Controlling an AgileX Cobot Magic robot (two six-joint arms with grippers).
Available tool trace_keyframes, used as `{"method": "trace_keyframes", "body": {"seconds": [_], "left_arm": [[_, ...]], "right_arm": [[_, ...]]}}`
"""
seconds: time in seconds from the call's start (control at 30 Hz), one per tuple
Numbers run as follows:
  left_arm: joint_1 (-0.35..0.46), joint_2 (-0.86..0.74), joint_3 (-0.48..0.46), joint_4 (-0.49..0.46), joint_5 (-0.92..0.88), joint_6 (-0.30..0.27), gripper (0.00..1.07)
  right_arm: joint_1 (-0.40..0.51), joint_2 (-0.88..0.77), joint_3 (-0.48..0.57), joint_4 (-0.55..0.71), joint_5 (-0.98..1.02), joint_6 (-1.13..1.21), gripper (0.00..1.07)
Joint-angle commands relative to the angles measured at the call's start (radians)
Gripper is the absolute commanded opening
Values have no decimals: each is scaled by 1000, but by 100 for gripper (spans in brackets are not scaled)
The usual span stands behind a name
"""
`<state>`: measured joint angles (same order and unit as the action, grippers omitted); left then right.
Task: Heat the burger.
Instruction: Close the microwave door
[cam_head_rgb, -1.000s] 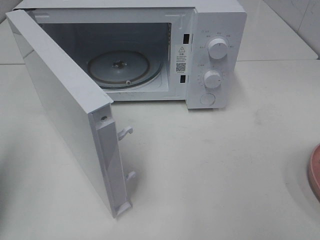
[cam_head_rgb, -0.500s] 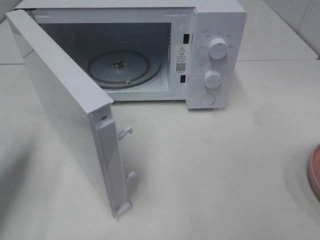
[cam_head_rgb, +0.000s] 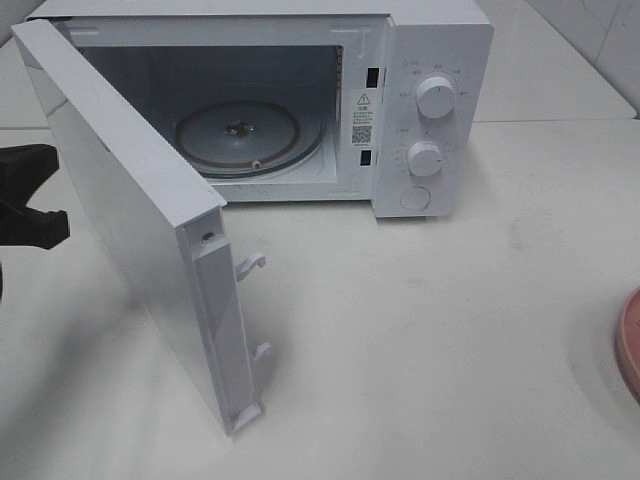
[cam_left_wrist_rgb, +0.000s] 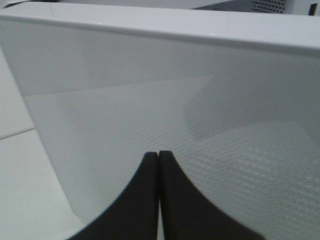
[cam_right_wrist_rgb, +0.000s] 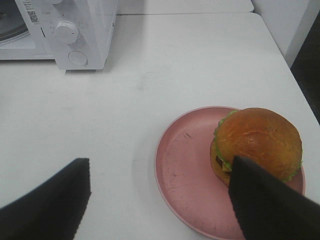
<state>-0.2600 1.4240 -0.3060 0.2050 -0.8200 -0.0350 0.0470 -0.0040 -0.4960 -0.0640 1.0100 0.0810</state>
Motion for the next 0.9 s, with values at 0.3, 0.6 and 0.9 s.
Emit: {"method": "trace_keyframes", "body": {"seconds": [0.3,0.6,0.9], "left_arm": [[-179,115,-89,-194,-46,43,0],[-277,183,-166,-318,-48,57,0],[-388,285,-313,-488,-32,148,0]], "right_arm": [[-5,-30,0,1,-12,-6,75],[-5,-30,0,1,-12,-6,75],[-5,-30,0,1,-12,-6,75]]}}
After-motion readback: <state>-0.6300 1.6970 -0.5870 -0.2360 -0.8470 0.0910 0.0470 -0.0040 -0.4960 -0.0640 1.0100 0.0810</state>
